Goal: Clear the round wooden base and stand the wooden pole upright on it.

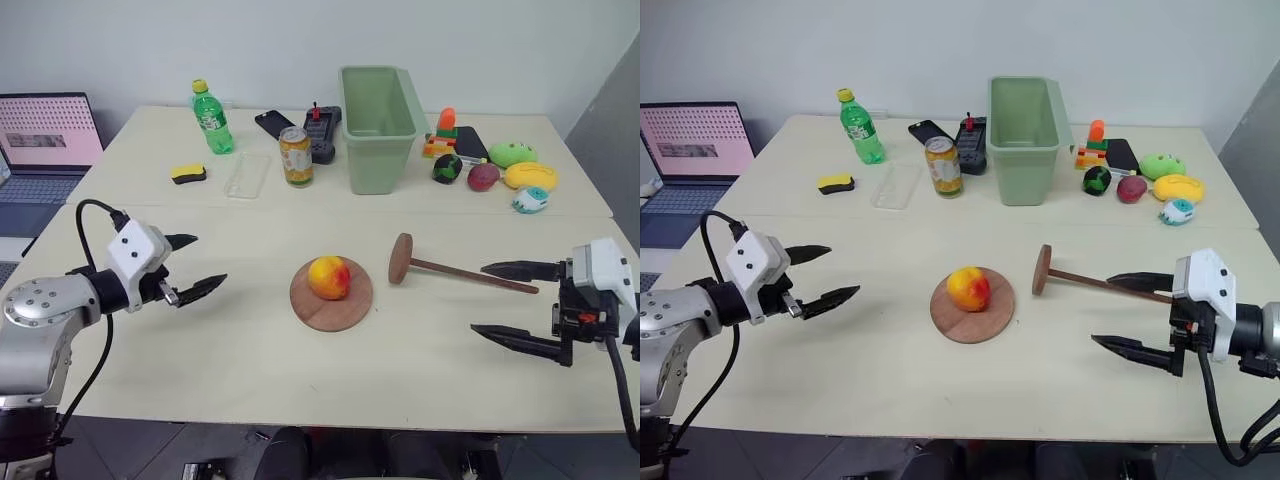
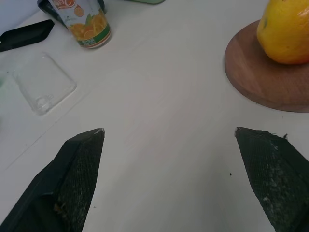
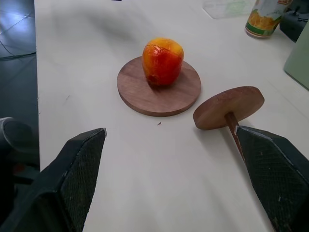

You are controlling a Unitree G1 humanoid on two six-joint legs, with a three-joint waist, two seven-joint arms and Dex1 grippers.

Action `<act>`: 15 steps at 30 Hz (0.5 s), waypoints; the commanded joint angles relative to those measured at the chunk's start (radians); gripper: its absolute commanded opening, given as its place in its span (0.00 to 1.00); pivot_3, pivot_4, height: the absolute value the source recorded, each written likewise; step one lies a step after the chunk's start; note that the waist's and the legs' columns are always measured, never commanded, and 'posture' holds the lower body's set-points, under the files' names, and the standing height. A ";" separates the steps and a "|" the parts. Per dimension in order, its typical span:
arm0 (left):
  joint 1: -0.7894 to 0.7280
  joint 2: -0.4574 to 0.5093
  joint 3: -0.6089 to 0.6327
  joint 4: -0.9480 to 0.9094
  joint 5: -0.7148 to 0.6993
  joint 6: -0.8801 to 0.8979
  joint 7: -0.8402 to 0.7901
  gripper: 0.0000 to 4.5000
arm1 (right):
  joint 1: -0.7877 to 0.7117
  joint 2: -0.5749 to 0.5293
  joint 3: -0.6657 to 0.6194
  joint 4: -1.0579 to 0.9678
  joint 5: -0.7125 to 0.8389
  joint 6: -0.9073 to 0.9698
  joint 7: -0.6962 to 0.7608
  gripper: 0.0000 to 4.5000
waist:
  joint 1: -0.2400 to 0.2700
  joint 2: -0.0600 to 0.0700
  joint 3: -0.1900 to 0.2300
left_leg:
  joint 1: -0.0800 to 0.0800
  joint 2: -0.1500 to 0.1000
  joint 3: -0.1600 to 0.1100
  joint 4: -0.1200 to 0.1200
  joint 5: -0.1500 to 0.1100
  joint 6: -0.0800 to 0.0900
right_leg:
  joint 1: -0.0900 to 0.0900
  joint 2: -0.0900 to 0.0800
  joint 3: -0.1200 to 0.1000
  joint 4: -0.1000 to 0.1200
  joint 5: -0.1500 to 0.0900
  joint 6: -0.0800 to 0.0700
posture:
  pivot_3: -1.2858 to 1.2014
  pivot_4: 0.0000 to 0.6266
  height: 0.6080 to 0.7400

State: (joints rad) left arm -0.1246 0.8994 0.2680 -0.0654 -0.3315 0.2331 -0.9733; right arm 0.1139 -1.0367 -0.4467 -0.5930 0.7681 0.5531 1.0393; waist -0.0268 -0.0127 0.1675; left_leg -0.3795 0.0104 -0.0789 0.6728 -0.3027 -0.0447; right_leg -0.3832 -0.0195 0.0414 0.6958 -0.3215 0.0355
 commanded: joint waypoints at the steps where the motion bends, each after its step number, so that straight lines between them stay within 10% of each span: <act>1: -0.040 0.016 -0.006 0.005 -0.024 -0.007 -0.048 1.00 | -0.010 0.008 -0.014 -0.043 0.030 0.027 -0.025 1.00 | 0.000 0.000 0.000 | 0.000 0.000 0.000 0.000 0.000 0.000 | 0.000 0.000 0.000 0.000 0.000 0.000 | 0.52 0.24 1.00; 15: -0.372 -0.122 -0.307 0.123 -0.011 0.000 -0.262 1.00 | -0.043 0.023 0.024 -0.173 0.153 0.171 -0.133 1.00 | 0.006 0.000 0.000 | -0.002 -0.002 0.001 0.005 0.000 0.000 | 0.002 0.002 -0.003 0.001 0.000 0.000 | 0.52 0.24 1.00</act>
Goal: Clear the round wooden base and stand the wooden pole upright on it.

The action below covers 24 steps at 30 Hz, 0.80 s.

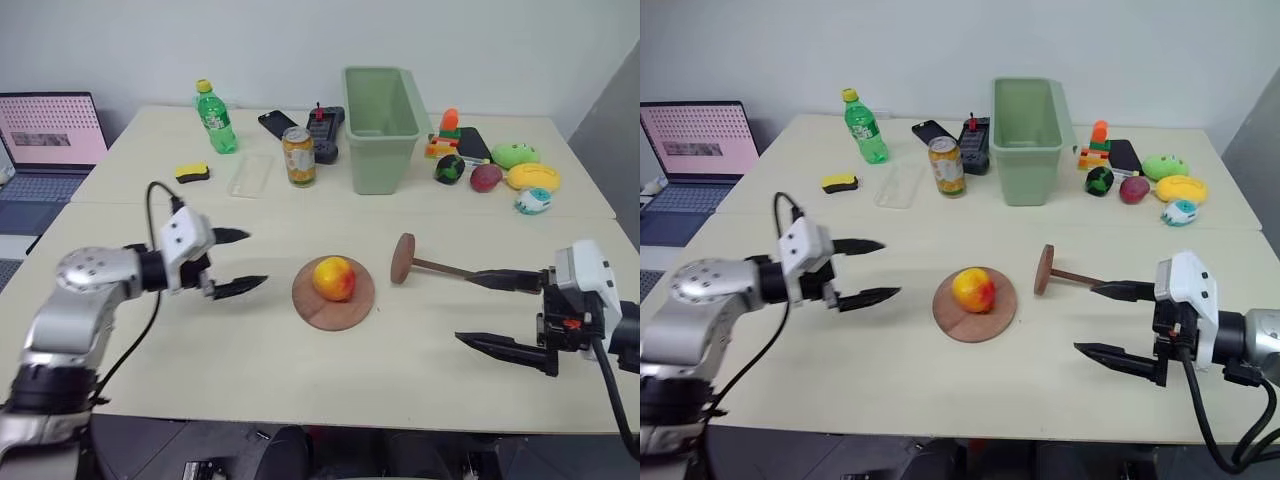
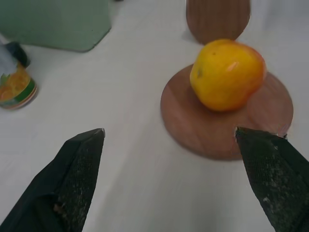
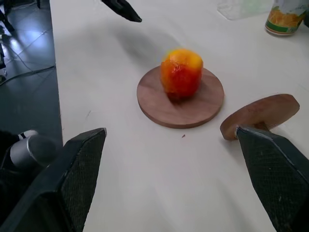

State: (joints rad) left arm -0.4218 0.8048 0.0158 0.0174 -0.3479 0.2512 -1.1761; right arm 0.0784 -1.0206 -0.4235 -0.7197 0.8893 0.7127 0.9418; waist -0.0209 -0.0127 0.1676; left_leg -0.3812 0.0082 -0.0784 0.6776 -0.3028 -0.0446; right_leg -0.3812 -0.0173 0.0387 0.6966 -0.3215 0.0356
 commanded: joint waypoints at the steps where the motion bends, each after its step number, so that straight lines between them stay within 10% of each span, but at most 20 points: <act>1: -0.094 -0.037 -0.067 0.052 0.006 -0.019 -0.074 1.00 | -0.008 0.009 0.004 -0.052 0.034 0.016 -0.043 1.00 | -0.001 0.000 0.000 | 0.000 0.000 0.000 0.000 0.000 0.000 | 0.000 0.000 0.000 0.000 0.000 0.000 | 0.52 0.24 1.00; 24: -0.288 -0.285 -0.202 0.372 0.139 -0.154 -0.105 1.00 | -0.014 0.026 0.058 -0.137 0.074 0.043 -0.173 1.00 | -0.005 -0.001 0.000 | 0.000 0.000 -0.001 0.001 0.000 0.000 | 0.000 0.001 0.000 0.000 0.000 0.000 | 0.52 0.24 1.00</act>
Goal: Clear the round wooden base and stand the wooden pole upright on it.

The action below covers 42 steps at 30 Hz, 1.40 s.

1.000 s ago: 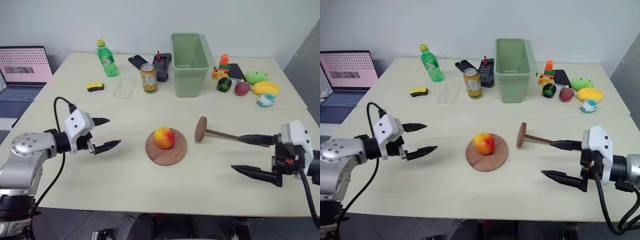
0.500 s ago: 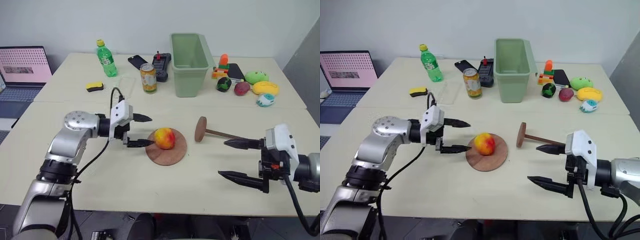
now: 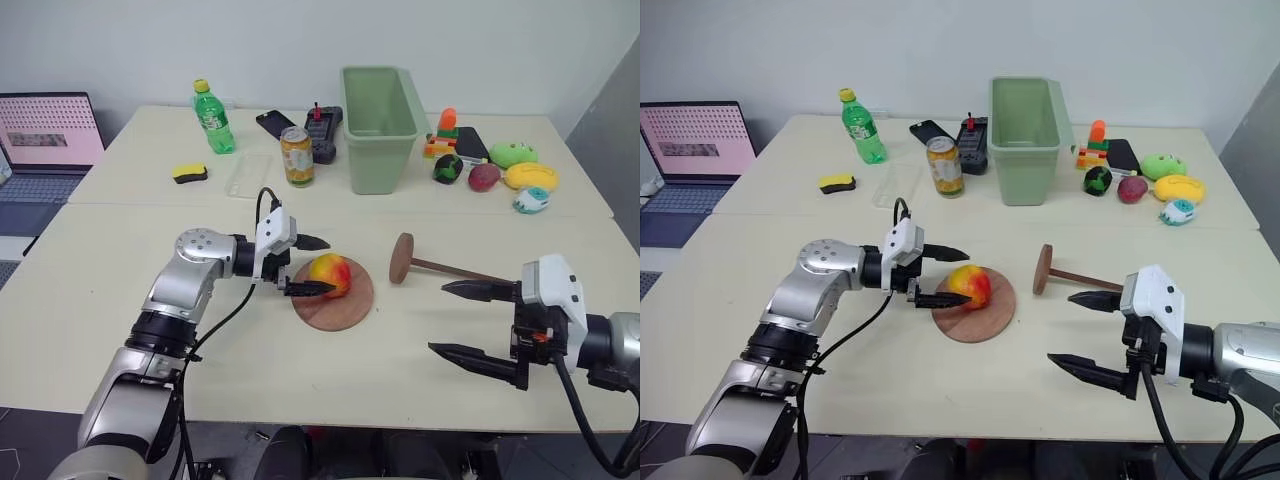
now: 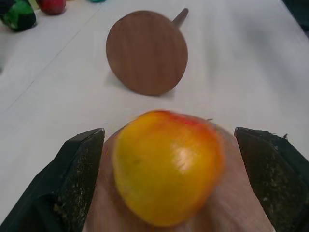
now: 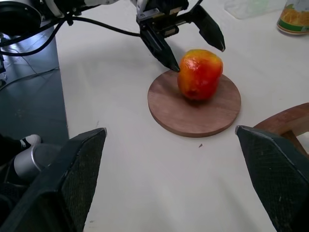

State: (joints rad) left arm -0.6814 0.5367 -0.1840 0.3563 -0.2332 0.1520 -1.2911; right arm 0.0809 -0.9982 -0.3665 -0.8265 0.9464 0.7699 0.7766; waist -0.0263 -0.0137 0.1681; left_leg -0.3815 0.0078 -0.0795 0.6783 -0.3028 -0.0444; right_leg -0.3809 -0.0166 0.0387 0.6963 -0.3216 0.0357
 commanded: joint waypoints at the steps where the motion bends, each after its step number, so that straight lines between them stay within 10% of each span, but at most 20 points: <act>1: -0.032 -0.022 -0.004 0.046 0.030 -0.065 0.009 1.00 | -0.018 0.004 0.004 -0.031 0.016 -0.015 -0.008 1.00 | 0.000 0.000 0.000 | 0.000 0.000 0.000 0.000 0.000 0.000 | 0.000 0.000 0.000 0.000 0.000 0.000 | 0.52 0.24 1.00; 28: -0.031 -0.092 0.018 0.095 0.029 -0.083 0.024 0.81 | -0.050 -0.001 0.021 -0.025 0.013 -0.022 -0.017 1.00 | 0.000 0.000 0.000 | 0.000 0.000 -0.001 0.000 0.000 0.000 | 0.000 0.000 0.000 0.000 0.000 0.000 | 0.52 0.24 1.00; 42: 0.156 0.117 0.496 0.039 -0.034 0.036 0.554 0.81 | -0.310 0.085 0.174 0.093 -0.039 -0.047 -0.060 1.00 | -0.005 0.000 0.000 | 0.001 0.002 -0.003 -0.001 0.000 0.000 | -0.002 -0.002 0.001 0.000 0.000 0.000 | 0.52 0.24 1.00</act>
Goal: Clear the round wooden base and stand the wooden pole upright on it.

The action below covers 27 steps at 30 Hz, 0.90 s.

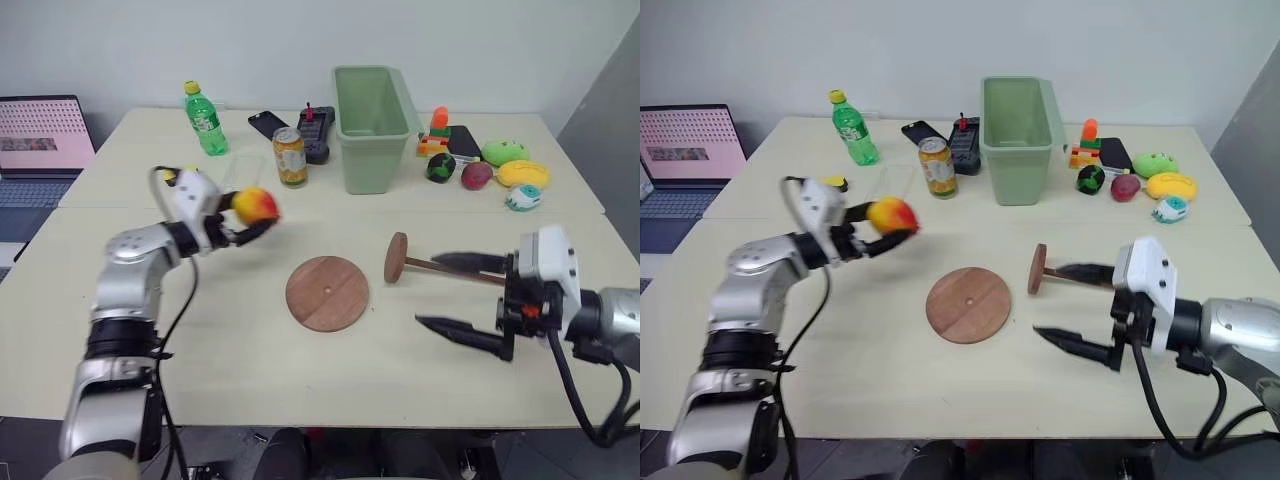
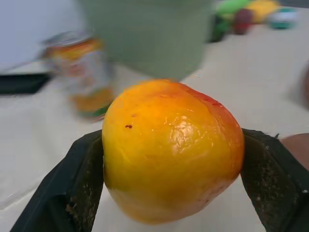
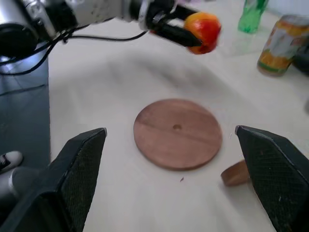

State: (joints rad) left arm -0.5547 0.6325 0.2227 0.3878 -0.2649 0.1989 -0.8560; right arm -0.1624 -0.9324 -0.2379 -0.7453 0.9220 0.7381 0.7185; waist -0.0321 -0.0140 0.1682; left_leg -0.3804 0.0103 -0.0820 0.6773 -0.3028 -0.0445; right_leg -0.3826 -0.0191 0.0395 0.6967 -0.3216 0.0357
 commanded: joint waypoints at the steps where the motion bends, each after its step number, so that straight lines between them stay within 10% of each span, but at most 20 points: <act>1: 0.041 0.026 0.120 0.030 -0.003 -0.019 0.160 0.81 | -0.102 0.032 0.078 0.030 -0.026 -0.016 0.002 1.00 | 0.005 0.000 0.000 | 0.000 0.000 0.000 0.000 0.000 0.000 | 0.000 0.000 0.000 0.000 0.000 0.000 | 0.52 0.24 1.00; 10: 0.140 0.024 0.247 0.170 -0.001 -0.127 0.384 0.81 | -0.384 0.163 0.377 0.186 -0.175 -0.022 0.118 1.00 | 0.012 -0.002 0.000 | -0.004 -0.001 -0.002 0.001 0.000 0.000 | -0.004 -0.003 0.000 0.000 0.000 0.000 | 0.52 0.24 1.00; 27: 0.150 0.003 0.246 0.143 -0.054 -0.100 0.461 1.00 | -0.442 0.196 0.383 0.215 -0.202 -0.002 0.191 1.00 | 0.008 -0.003 -0.001 | -0.006 -0.001 -0.002 0.001 0.000 0.000 | -0.006 -0.004 -0.001 0.001 0.000 0.000 | 0.52 0.24 1.00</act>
State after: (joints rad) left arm -0.4027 0.6256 0.4510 0.5788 -0.3075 0.1028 -0.4036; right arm -0.5817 -0.7389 0.1780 -0.5116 0.7180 0.7362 0.9055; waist -0.0238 -0.0172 0.1674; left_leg -0.3860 0.0093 -0.0836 0.6782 -0.3026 -0.0449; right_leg -0.3882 -0.0228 0.0384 0.6975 -0.3213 0.0356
